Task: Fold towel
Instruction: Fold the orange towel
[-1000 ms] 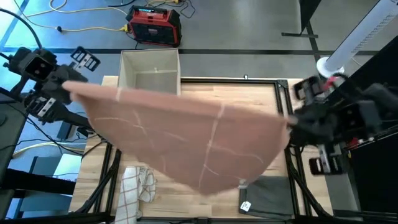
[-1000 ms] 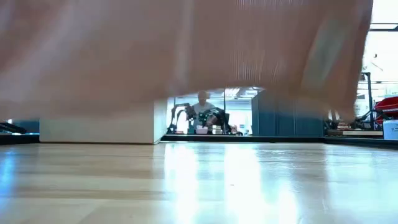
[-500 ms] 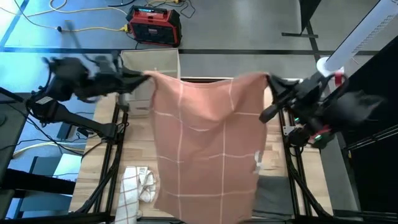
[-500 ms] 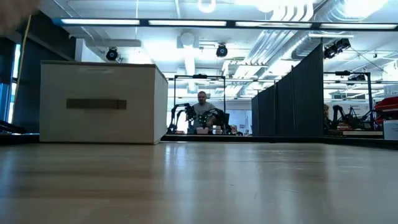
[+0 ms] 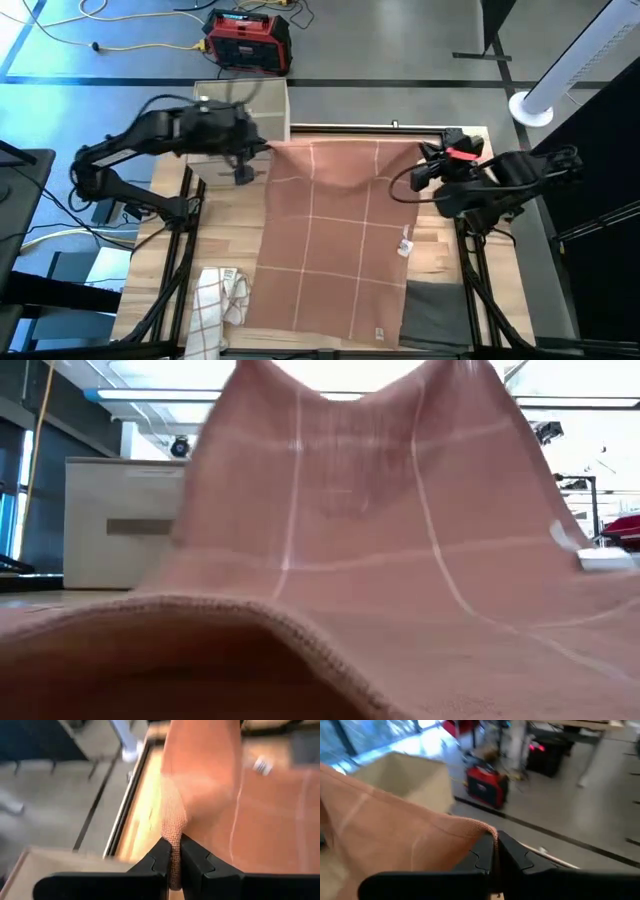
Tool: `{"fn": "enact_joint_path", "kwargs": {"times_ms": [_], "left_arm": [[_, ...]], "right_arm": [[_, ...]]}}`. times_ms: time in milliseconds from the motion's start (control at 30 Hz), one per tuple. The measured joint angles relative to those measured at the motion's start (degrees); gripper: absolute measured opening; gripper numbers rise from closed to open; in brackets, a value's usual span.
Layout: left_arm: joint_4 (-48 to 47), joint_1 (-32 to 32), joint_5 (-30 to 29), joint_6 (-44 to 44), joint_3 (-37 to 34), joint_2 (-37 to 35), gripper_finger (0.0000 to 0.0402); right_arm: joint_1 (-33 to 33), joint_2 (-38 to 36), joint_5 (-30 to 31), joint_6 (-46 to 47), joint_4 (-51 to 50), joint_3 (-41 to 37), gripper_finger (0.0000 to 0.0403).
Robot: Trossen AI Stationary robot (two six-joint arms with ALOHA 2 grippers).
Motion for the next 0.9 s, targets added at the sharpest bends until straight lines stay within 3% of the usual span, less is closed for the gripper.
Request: {"fn": "enact_joint_path", "kwargs": {"times_ms": [267,400,600,900], "left_arm": [[-2.41,10.72,0.19,9.71,-0.02,7.25,0.0010],[-6.20,11.85,1.79,11.91,0.01,9.54,0.0010],[-9.32,7.89,12.19,6.72,-1.24,10.46,0.0010],[-11.59,-6.51,17.99,-5.60,-13.19,8.76,0.0010]], "right_arm": [[-6.32,-3.65,-6.97,-7.38,1.45,-15.43,0.0000],[-5.52,-5.85,-9.74,-4.00,1.54,-19.49,0.0000],[0.78,-6.94,-25.13,-4.29,8.11,-20.03,0.0000],[7.40,0.43,-48.44,-4.70,21.67,-20.03,0.0000]]}}
